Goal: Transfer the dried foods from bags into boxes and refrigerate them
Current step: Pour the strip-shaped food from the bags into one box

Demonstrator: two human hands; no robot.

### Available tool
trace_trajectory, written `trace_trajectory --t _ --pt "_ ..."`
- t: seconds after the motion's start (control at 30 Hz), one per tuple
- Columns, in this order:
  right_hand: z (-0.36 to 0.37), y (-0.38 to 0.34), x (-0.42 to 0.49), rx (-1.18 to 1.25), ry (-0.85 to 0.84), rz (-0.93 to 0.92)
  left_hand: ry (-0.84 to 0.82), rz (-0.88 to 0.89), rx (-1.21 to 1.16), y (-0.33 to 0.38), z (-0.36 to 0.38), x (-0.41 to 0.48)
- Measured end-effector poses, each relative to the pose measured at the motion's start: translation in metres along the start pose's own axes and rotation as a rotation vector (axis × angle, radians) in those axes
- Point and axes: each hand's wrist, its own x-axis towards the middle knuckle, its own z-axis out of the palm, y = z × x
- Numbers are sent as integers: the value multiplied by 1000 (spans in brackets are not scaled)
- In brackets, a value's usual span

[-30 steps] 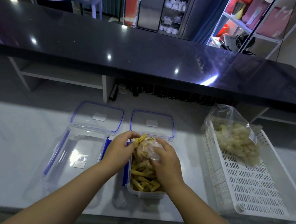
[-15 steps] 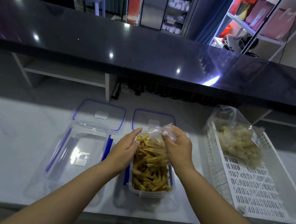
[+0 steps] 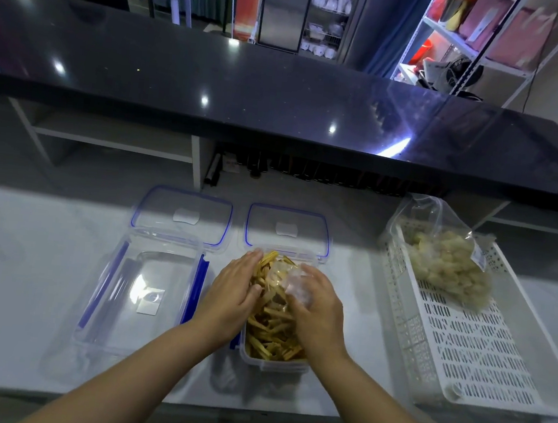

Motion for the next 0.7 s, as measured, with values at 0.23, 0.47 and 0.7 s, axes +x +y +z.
trace_trajectory --t 0.23,0.47,0.7 --pt "-6 14 -29 -264 -166 -252 35 14 -36 1 -1 -5" --pt "-26 13 -8 -118 -221 -131 49 17 -18 2 2 -7" --pt "-33 -7 12 311 -82 87 -25 54 108 4 11 -15"
